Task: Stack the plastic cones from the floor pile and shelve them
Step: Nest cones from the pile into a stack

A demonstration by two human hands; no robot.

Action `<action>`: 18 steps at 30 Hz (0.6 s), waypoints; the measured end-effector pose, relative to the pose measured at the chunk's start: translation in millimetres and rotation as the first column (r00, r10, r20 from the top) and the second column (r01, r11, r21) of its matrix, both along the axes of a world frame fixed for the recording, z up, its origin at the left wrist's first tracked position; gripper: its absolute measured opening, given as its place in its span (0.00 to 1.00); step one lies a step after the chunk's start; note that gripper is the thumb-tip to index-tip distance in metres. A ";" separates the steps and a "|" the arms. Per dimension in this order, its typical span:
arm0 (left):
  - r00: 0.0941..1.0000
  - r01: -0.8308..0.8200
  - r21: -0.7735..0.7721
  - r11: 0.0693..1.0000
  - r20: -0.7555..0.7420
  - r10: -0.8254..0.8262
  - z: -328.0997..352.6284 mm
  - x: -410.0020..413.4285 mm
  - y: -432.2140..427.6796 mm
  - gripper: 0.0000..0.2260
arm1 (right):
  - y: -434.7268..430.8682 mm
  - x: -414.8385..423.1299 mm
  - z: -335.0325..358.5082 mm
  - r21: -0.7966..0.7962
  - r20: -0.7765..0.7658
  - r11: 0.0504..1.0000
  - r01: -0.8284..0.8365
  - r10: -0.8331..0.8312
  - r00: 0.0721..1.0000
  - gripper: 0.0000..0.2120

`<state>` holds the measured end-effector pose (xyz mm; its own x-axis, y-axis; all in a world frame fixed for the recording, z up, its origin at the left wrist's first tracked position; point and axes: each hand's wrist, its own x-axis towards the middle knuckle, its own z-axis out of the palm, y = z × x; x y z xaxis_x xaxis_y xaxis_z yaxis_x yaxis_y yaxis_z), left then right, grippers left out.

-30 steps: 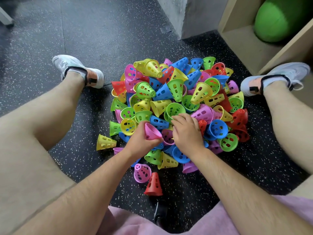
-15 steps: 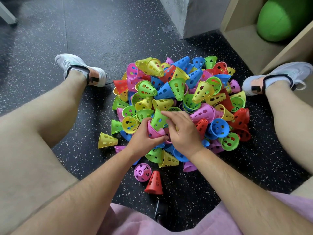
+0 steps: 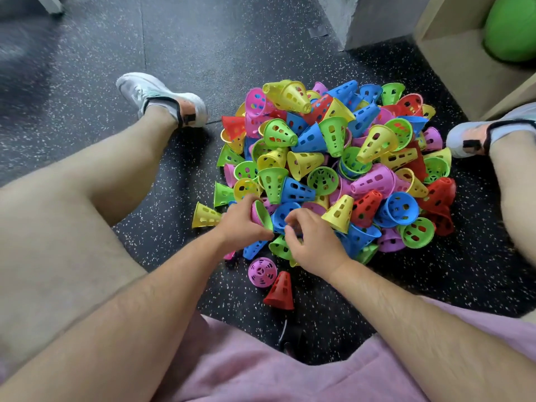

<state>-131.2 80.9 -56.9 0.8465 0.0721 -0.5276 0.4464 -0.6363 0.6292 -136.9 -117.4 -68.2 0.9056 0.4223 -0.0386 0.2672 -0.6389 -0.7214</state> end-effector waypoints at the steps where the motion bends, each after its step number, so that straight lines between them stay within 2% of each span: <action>1: 0.996 0.066 0.080 0.995 -0.060 -0.062 -0.7 -1.8 6.5 0.38 | 1.3 -5.8 -2.7 -0.058 -0.027 0.996 -0.062 0.061 0.998 0.03; 3: 0.959 0.246 0.216 0.945 -0.197 -0.205 -0.4 -6.7 15.4 0.37 | 5.1 -16.6 -8.1 -0.178 -0.077 0.964 -0.198 0.187 0.979 0.06; 5: 0.897 0.382 0.270 0.884 -0.338 -0.284 -0.6 -13.0 21.3 0.40 | 11.0 -26.4 -13.4 -0.306 -0.123 0.895 -0.325 0.301 0.946 0.11; 8: 0.845 0.438 0.233 0.868 -0.437 -0.308 -1.5 -20.5 28.8 0.43 | 26.6 -37.8 -23.9 -0.421 -0.178 0.784 -0.456 0.422 0.889 0.22; 11: 0.838 0.443 0.202 0.873 -0.440 -0.323 -1.7 -22.7 34.6 0.45 | 42.8 -46.5 -38.3 -0.510 -0.203 0.691 -0.511 0.481 0.853 0.29; 14: 0.851 0.427 0.183 0.886 -0.413 -0.325 0.8 -24.0 37.8 0.46 | 52.0 -50.8 -48.4 -0.536 -0.153 0.684 -0.495 0.498 0.853 0.18; 18: 0.877 0.367 0.146 0.919 -0.383 -0.289 7.7 -22.3 44.5 0.43 | 45.8 -46.8 -36.2 -0.467 -0.153 0.769 -0.437 0.417 0.896 0.12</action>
<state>-153.5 125.4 -49.2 0.6055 -0.0364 -0.7950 0.3532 -0.8829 0.3095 -183.6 -71.6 -104.4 0.6301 0.6833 -0.3690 0.5745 -0.7299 -0.3705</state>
